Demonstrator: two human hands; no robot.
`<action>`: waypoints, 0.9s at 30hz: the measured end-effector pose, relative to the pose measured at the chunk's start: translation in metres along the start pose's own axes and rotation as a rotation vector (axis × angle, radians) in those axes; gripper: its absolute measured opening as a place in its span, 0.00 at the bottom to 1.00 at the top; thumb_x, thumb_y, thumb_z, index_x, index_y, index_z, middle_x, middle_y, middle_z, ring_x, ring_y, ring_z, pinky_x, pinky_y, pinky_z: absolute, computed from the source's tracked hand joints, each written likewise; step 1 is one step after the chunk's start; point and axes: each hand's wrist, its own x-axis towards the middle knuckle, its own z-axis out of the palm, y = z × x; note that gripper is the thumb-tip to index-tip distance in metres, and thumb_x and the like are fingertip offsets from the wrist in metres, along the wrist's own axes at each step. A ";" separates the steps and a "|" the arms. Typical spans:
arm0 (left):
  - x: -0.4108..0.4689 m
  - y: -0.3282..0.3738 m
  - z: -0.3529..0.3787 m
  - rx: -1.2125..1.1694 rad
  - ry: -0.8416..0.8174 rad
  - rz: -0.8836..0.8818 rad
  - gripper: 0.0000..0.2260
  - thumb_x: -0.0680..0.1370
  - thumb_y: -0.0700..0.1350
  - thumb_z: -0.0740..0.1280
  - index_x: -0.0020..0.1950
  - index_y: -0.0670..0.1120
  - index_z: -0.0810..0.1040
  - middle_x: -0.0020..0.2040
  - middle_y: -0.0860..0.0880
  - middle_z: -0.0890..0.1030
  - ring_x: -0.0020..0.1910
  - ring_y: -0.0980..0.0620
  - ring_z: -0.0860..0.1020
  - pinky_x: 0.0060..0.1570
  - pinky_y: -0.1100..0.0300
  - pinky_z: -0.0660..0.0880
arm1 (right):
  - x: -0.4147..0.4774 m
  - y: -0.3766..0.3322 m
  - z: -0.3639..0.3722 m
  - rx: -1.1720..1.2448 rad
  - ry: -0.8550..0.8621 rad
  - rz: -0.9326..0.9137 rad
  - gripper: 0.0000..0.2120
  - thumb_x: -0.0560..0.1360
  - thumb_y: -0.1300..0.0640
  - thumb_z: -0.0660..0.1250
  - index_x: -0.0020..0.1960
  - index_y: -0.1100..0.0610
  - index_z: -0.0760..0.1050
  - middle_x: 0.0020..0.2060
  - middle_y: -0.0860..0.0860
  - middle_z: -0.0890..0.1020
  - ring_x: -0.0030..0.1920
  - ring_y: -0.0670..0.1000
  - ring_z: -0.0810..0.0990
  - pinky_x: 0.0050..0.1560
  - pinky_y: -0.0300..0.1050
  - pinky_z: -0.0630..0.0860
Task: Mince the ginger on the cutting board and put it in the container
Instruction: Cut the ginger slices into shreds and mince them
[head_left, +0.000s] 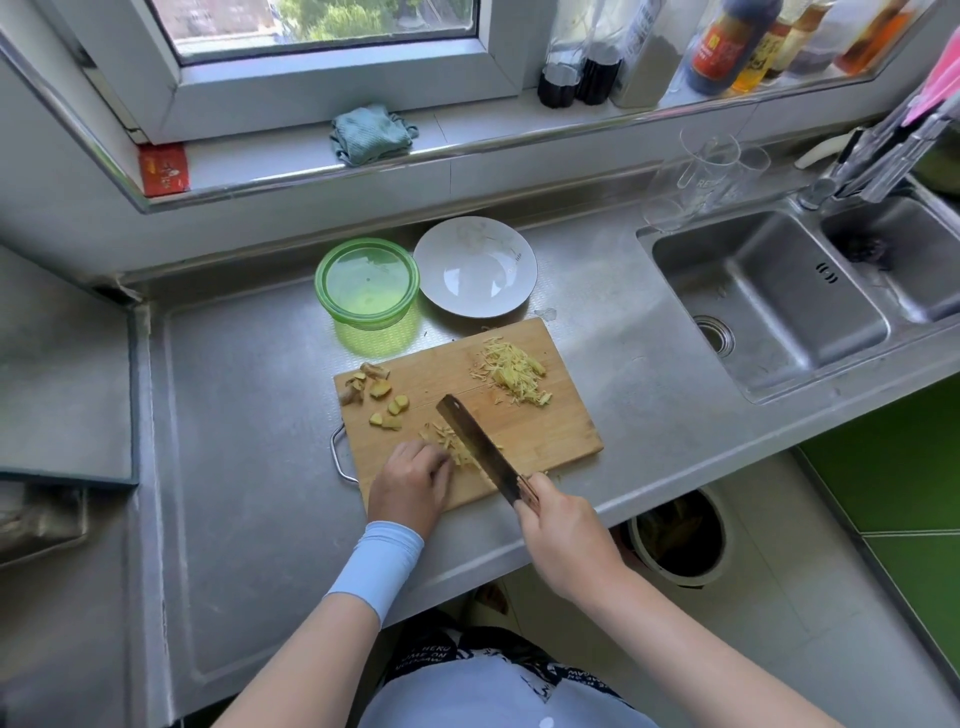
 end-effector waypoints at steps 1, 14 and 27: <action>0.000 -0.002 -0.005 -0.035 0.043 -0.066 0.03 0.72 0.36 0.74 0.43 0.43 0.83 0.40 0.48 0.80 0.39 0.49 0.77 0.39 0.58 0.76 | 0.002 0.000 -0.003 0.001 -0.007 0.000 0.07 0.83 0.48 0.57 0.49 0.50 0.69 0.35 0.50 0.79 0.37 0.52 0.77 0.38 0.53 0.75; 0.008 -0.047 -0.055 0.030 0.016 -0.290 0.09 0.71 0.34 0.72 0.47 0.45 0.83 0.45 0.48 0.79 0.46 0.44 0.77 0.50 0.57 0.74 | 0.038 0.007 -0.027 -0.099 -0.107 -0.045 0.09 0.80 0.44 0.58 0.42 0.41 0.67 0.39 0.47 0.79 0.42 0.52 0.77 0.44 0.52 0.76; 0.059 -0.063 -0.062 0.152 -0.252 -0.043 0.18 0.69 0.40 0.74 0.58 0.48 0.83 0.59 0.47 0.79 0.59 0.42 0.76 0.57 0.49 0.75 | 0.044 -0.007 -0.040 -0.225 -0.101 0.000 0.14 0.81 0.45 0.60 0.37 0.45 0.63 0.35 0.45 0.74 0.38 0.49 0.73 0.35 0.44 0.65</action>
